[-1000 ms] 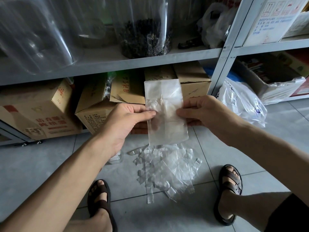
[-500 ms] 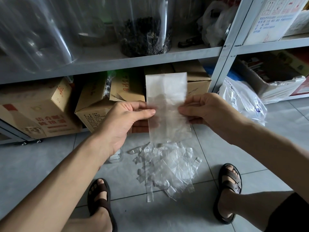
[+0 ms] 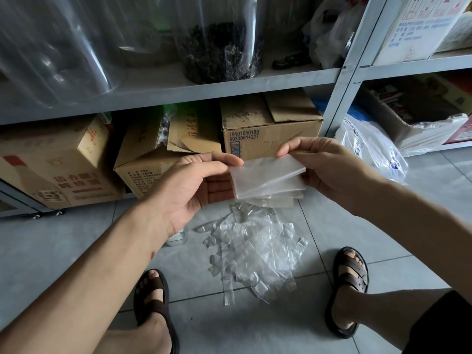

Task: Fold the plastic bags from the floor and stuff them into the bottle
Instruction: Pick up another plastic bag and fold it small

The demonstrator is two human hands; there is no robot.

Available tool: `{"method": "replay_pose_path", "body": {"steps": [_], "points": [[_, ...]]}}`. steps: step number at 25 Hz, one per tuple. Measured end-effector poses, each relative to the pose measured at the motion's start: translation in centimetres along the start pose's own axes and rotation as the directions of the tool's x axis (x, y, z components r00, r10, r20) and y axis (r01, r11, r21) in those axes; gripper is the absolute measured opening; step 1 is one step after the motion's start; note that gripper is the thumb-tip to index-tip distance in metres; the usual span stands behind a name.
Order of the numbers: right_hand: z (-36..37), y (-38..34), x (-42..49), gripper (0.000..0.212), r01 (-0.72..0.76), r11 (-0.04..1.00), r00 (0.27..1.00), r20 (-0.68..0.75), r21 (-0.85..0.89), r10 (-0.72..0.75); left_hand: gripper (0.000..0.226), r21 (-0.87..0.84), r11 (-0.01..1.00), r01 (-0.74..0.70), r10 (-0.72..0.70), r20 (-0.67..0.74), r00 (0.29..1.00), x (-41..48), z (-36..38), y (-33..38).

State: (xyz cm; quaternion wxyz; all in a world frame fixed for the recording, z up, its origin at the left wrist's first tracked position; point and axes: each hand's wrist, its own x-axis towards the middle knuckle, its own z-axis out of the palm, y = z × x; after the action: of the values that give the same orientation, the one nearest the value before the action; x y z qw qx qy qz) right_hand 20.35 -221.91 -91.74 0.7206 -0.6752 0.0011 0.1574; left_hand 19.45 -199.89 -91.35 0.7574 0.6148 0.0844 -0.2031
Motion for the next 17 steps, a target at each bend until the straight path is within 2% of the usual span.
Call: {"method": "replay_pose_path", "body": {"steps": [6, 8, 11, 14, 17], "points": [[0.03, 0.19, 0.06, 0.021, 0.028, 0.995, 0.999, -0.022, -0.094, -0.03, 0.024, -0.029, 0.997, 0.07, -0.067, 0.094, 0.993, 0.19, -0.1, -0.04], [0.04, 0.19, 0.12, 0.022, 0.029, 0.993, 0.999, -0.018, -0.115, -0.031, 0.015, 0.022, 0.999, 0.049, -0.051, 0.08, 0.995, 0.23, 0.04, -0.26], [0.13, 0.09, 0.01, 0.022, 0.029, 0.993, 0.999, -0.011, -0.115, -0.03, 0.017, 0.087, 0.996, 0.005, -0.007, 0.026, 1.0, 0.22, 0.39, -0.64], [0.43, 0.11, 0.08, 0.022, 0.014, 0.998, 0.999, -0.034, -0.06, -0.017, 0.012, 0.109, 0.992, -0.065, 0.065, -0.002, 0.998, 0.08, 0.73, -0.75], [0.59, 0.24, 0.41, 0.018, -0.034, 0.99, 0.997, -0.065, 0.137, 0.044, 0.013, 0.188, 0.96, -0.209, 0.219, -0.035, 0.975, 0.17, 0.59, -0.93]]}}
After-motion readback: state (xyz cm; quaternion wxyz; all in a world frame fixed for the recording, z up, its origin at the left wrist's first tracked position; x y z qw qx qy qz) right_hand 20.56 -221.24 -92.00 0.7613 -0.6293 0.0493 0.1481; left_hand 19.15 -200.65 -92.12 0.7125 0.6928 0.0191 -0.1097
